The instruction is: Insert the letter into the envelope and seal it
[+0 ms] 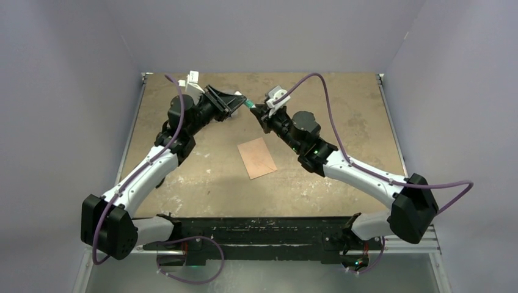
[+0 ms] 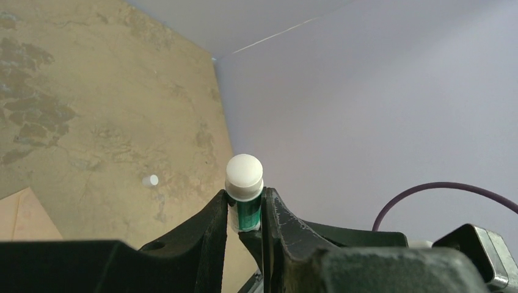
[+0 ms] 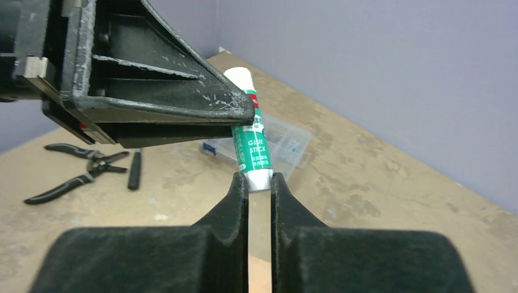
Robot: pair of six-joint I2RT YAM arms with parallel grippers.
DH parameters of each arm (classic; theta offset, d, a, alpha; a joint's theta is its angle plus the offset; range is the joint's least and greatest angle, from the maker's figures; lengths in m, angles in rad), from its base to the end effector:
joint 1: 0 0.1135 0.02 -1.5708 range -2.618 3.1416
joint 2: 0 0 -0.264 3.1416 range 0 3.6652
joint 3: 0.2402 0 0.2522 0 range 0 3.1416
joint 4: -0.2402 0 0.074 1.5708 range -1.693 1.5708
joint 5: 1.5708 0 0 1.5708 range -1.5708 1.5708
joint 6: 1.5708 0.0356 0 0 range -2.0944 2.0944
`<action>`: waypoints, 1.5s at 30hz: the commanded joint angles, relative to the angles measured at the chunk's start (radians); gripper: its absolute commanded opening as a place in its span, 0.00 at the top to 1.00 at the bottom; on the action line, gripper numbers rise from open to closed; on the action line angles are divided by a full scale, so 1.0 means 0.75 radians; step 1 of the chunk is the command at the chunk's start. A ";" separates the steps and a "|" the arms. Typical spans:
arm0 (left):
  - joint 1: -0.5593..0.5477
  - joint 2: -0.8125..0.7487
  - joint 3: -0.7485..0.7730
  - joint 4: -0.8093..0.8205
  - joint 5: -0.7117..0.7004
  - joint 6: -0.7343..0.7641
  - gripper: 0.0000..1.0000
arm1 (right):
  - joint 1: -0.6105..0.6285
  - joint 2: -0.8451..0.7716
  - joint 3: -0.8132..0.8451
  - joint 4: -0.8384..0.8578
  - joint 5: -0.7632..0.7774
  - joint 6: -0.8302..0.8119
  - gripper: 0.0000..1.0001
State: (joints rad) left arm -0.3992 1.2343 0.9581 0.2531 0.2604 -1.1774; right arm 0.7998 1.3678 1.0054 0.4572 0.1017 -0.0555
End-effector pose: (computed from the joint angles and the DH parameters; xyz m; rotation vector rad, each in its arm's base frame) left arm 0.2666 -0.1224 0.3511 -0.4633 1.7288 -1.3941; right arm 0.2298 0.2313 0.3517 -0.5444 1.3963 0.5274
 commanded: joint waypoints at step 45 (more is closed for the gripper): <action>-0.022 0.128 -0.057 -0.241 -0.245 0.743 0.67 | -0.319 0.739 0.503 -0.913 0.502 0.879 0.37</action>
State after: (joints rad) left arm -0.4149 1.3167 0.9352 0.0368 0.0711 -0.5915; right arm 0.5613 1.9217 1.3453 -0.1207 0.4404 0.5148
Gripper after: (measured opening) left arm 0.333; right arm 0.671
